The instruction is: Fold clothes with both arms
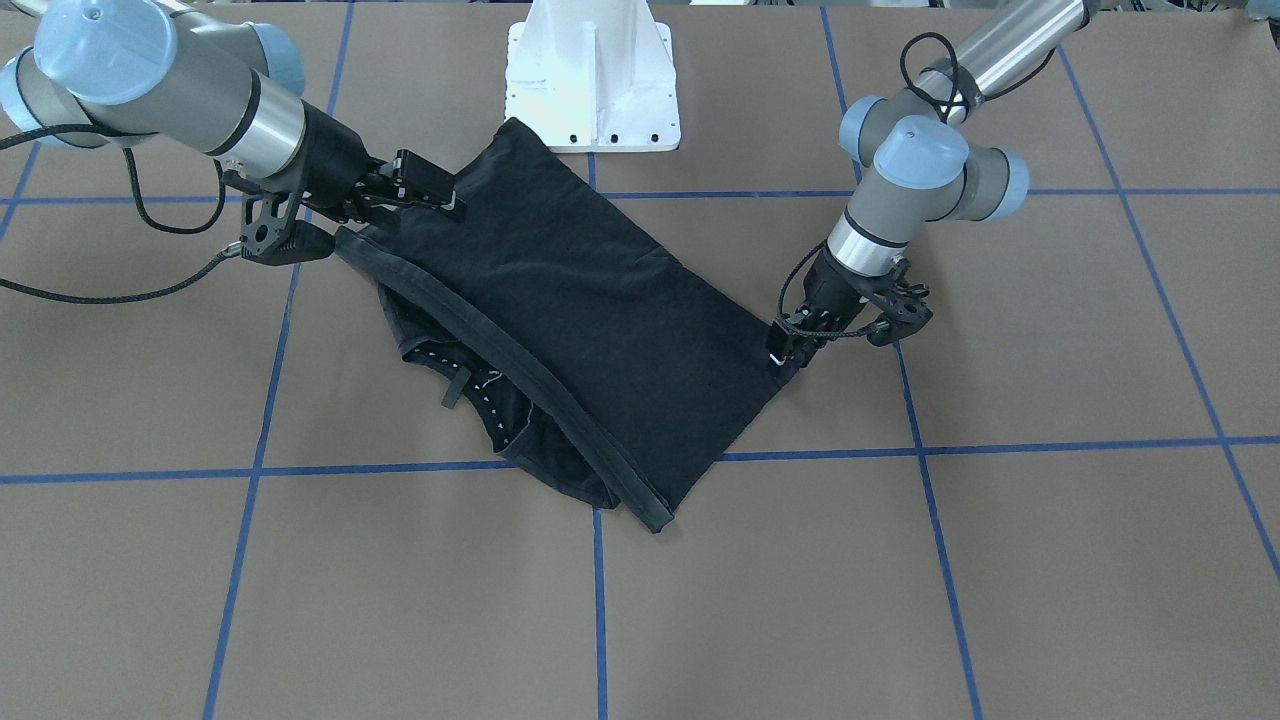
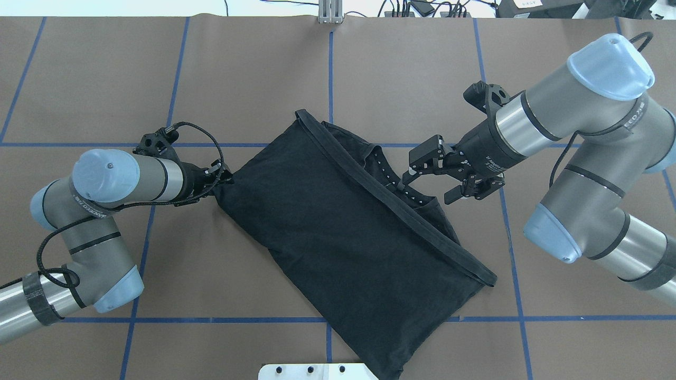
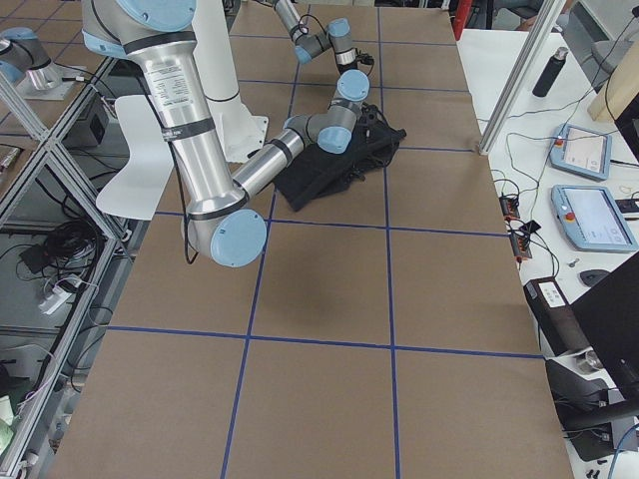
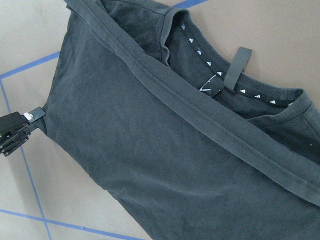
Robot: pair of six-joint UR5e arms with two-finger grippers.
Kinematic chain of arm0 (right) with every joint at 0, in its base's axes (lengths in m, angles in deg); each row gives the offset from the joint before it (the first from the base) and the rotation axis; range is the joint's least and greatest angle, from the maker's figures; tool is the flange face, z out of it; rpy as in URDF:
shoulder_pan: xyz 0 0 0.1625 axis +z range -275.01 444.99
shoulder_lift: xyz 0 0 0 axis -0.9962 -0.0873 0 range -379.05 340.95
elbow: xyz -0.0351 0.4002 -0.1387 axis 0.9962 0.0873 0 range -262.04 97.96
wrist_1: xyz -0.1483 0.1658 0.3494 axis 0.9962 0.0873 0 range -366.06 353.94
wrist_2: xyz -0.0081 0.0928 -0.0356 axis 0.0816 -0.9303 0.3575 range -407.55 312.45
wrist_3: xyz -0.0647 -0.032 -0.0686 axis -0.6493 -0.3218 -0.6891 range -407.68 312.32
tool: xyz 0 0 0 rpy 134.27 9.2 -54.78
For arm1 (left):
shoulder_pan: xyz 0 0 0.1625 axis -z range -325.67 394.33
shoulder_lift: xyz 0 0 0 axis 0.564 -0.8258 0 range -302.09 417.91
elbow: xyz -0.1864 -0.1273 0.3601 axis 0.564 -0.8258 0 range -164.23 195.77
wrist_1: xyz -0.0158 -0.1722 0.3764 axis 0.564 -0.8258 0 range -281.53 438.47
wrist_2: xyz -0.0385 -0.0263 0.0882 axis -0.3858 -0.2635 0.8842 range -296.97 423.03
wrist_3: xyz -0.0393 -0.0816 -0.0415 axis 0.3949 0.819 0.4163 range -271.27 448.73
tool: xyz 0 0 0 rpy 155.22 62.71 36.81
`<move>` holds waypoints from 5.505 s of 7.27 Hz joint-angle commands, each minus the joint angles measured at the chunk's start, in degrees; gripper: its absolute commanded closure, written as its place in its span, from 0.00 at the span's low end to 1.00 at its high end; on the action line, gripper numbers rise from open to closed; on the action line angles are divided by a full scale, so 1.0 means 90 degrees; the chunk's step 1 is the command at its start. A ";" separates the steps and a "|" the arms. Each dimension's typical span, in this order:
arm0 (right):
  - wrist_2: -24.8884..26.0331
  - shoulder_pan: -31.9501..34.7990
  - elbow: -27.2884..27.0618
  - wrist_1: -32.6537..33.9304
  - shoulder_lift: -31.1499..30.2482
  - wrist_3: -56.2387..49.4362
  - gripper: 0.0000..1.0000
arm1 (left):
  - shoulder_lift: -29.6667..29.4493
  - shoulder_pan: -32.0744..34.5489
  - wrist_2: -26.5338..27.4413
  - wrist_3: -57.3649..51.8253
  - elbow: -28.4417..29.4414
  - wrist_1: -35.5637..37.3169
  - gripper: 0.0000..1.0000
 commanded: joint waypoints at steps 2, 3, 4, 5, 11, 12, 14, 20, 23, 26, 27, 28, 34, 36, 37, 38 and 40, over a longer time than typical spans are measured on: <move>-0.0011 -0.0006 0.0000 0.0000 0.0000 0.0001 0.00 | -0.0024 0.0024 -0.0064 0.0000 -0.0086 0.0088 1.00; -0.0001 0.0003 0.0000 0.0010 -0.0010 0.0001 0.00 | -0.0024 0.0034 -0.0084 0.0000 -0.0077 0.0097 1.00; -0.0001 0.0003 0.0000 0.0000 -0.0010 0.0001 0.00 | -0.0034 0.0169 -0.0084 0.0000 -0.0019 0.0165 1.00; 0.0028 -0.0006 0.0000 0.0000 0.0000 0.0001 0.00 | -0.0092 0.0422 -0.0084 -0.0058 0.0049 0.0214 1.00; 0.0058 -0.0006 0.0020 0.0000 -0.0010 0.0001 0.00 | -0.2678 0.1439 -0.0006 -0.0166 0.2958 0.0224 1.00; 0.0154 0.0003 0.0029 0.0000 -0.0019 -0.0028 0.00 | -0.2990 0.1440 -0.0006 -0.0147 0.3163 0.0205 1.00; 0.0204 0.0032 0.0039 0.0000 -0.0020 -0.0067 0.00 | -0.3742 0.1430 0.0042 -0.0098 0.4079 0.0147 1.00; 0.0204 0.0033 0.0029 0.0000 -0.0049 -0.0077 0.00 | -0.4058 0.1372 0.0345 -0.0137 0.4620 -0.0342 1.00; 0.0922 -0.0025 -0.0009 0.0029 0.0029 -0.0096 0.00 | -0.4038 0.1604 0.0258 -0.1208 0.4203 -0.0225 0.00; 0.2513 -0.0804 0.0020 0.0214 0.0069 -0.0940 0.00 | -0.2920 0.1879 -0.0397 -0.1911 0.2654 0.0289 0.00; 0.2983 -0.1049 0.0039 0.0621 0.0126 -0.1584 0.00 | -0.2325 0.1870 -0.0397 -0.2301 0.1681 0.0863 0.00; 0.3287 -0.1206 0.0029 0.1292 0.0340 -0.2345 0.00 | -0.1633 0.1860 -0.0455 -0.2440 0.0704 0.1120 0.00; 0.4549 -0.1735 0.2047 0.2949 0.2312 -0.3767 0.00 | -0.0689 0.1850 -0.0778 -0.2490 -0.0438 0.1172 0.00; 0.4540 -0.1735 0.2332 0.2949 0.2324 -0.3914 0.00 | -0.0698 0.1831 -0.0788 -0.2471 -0.0438 0.1172 0.00; 0.4502 -0.1725 0.2382 0.2969 0.2324 -0.3973 0.00 | -0.0698 0.1821 -0.0788 -0.2461 -0.0438 0.1172 0.00; 0.4472 -0.1715 0.2509 0.2978 0.2315 -0.3973 0.00 | -0.0698 0.1811 -0.0788 -0.2451 -0.0438 0.1172 0.00; 0.4452 -0.1677 0.2656 0.2978 0.2314 -0.4041 0.00 | -0.0708 0.1811 -0.0788 -0.2442 -0.0438 0.1172 0.00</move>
